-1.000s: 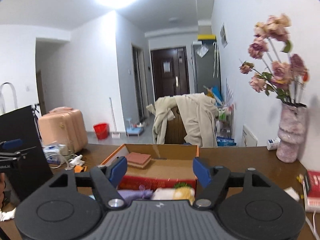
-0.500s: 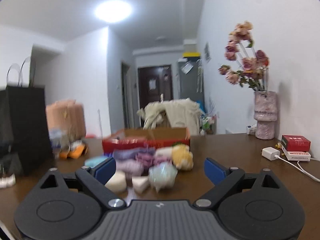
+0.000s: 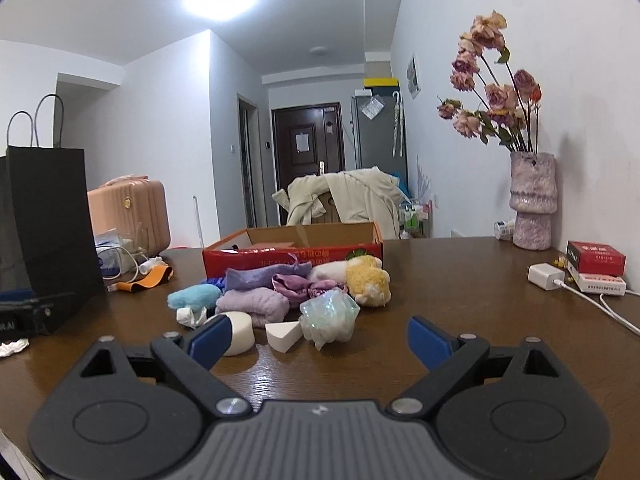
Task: Organize soft objects
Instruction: 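Grasp the white triangular sponge with the right gripper while the left grasps the round sponge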
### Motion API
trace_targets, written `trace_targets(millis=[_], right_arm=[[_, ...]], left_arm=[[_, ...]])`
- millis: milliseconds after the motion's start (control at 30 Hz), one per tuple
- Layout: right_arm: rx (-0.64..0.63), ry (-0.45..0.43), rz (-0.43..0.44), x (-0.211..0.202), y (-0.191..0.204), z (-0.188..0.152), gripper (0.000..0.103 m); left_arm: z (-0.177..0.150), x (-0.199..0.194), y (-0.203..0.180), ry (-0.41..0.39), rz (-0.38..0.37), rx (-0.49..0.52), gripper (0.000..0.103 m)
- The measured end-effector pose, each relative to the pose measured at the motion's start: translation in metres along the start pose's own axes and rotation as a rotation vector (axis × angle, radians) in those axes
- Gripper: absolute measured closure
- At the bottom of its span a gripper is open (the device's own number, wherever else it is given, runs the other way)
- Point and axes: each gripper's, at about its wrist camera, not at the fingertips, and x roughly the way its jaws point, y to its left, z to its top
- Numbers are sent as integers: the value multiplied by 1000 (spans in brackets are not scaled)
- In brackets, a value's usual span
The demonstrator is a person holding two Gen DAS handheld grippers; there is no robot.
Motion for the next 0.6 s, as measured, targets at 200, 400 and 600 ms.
trace_targets(millis=[200,400,600], right_arm=[[20,40,24,25,-7,6,18],[24,110,62,64,-13,12,30],[48,145,89,97,-19,19,40]], left_arm=[[8,31,-11,53,-9,16,0],[13,68,-17,108,-4,13,0],[18,109,-23,170,-36,0,0]])
